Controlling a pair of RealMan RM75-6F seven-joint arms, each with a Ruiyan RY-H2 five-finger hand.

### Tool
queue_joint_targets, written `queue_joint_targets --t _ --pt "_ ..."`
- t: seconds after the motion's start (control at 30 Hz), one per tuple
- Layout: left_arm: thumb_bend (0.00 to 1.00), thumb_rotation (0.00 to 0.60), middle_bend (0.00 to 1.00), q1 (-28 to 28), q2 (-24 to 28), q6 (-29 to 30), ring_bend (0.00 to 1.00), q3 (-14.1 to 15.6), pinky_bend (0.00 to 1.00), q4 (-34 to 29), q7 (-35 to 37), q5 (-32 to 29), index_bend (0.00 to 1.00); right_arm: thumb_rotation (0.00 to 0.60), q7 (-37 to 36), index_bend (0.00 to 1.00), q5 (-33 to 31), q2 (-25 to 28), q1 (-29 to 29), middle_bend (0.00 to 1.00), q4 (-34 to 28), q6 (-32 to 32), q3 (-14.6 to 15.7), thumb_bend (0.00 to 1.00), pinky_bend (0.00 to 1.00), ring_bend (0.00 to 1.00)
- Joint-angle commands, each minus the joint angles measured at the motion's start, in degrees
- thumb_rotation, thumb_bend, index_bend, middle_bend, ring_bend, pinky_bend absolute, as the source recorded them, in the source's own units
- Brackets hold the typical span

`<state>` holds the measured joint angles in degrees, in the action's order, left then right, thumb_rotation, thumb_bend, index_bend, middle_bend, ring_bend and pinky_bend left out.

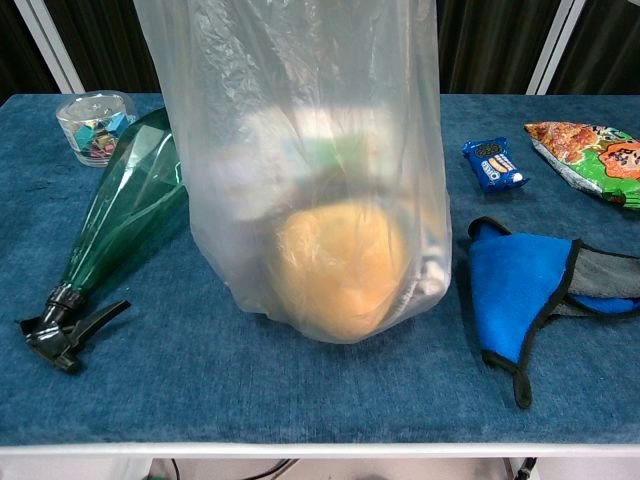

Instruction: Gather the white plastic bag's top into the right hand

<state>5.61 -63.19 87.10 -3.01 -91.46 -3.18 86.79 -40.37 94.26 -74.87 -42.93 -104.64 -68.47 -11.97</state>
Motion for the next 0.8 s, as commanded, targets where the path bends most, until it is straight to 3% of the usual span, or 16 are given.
queue_joint_targets --t 0.03,0.37,0.47,0.6,0.8 --pt "0.08 0.562 0.08 0.1 0.2 0.1 0.03 -0.1 0.19 -0.2 -0.2 0.1 0.06 0.6 -0.2 0.01 0.0 0.1 0.0 0.04 0.0 -0.2 0.0 0.22 0.0 0.0" --pt "0.08 0.566 0.08 0.2 1.4 2.7 0.03 -1.4 0.2 -1.3 1.3 1.6 0.06 0.6 -1.3 0.01 0.7 0.4 0.3 0.04 0.5 -1.4 0.8 0.22 0.0 0.0" --pt "0.08 0.596 0.09 0.9 2.8 5.5 0.04 -3.8 0.21 -2.5 1.8 2.8 0.06 0.6 -1.8 0.01 0.7 0.5 0.3 0.04 0.6 -1.4 1.1 0.22 0.0 0.0" --pt "0.06 0.6 0.13 3.4 5.2 9.4 0.09 -9.3 0.23 -5.8 1.5 4.1 0.07 0.6 -1.7 0.01 0.7 0.4 0.3 0.04 0.5 -1.5 1.2 0.23 0.0 0.0" --pt "0.05 0.583 0.16 10.1 8.0 8.2 0.1 -16.6 0.23 -12.6 -1.6 5.0 0.07 0.6 -1.1 0.01 0.4 -0.4 0.1 0.04 0.4 -1.6 1.2 0.23 0.0 0.0"
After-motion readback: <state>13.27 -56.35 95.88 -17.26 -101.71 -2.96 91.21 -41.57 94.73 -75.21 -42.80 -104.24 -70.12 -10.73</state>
